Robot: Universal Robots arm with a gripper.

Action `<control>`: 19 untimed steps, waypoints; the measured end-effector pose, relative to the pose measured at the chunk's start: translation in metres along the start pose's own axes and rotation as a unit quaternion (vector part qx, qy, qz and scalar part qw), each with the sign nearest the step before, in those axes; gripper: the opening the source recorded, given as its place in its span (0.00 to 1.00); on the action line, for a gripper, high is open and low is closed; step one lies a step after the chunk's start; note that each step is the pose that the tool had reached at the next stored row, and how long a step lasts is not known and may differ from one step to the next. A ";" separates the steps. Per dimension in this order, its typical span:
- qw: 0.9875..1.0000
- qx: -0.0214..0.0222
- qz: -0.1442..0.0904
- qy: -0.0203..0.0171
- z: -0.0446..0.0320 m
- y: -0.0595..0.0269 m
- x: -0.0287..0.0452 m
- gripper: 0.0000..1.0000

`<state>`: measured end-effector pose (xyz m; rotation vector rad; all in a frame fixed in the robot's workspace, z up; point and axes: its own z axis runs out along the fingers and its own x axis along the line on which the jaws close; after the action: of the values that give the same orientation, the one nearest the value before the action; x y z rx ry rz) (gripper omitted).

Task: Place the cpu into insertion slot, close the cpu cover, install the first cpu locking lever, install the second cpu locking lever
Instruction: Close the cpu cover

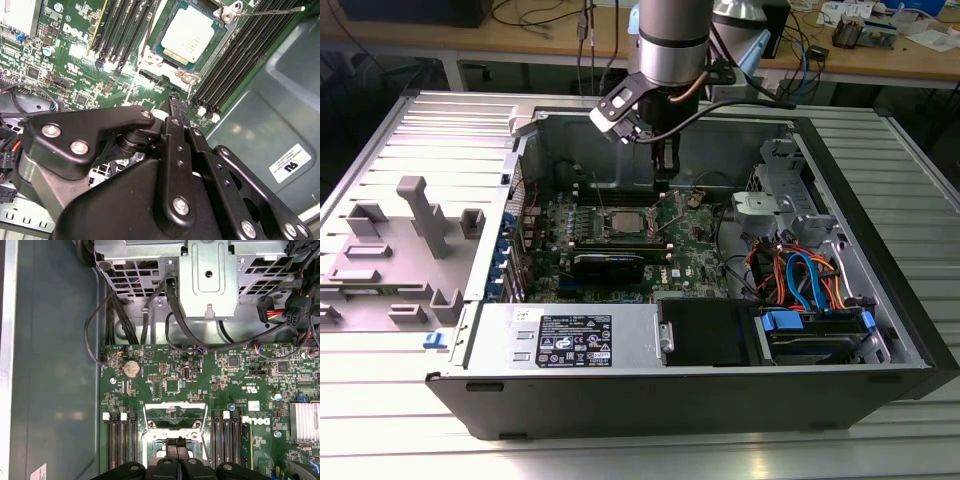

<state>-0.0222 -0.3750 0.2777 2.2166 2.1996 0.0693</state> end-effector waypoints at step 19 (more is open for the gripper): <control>1.000 0.000 0.000 0.000 0.0005 0.0128 0.0001 0.11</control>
<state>-0.0094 -0.3750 0.2777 2.2166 2.1996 0.0693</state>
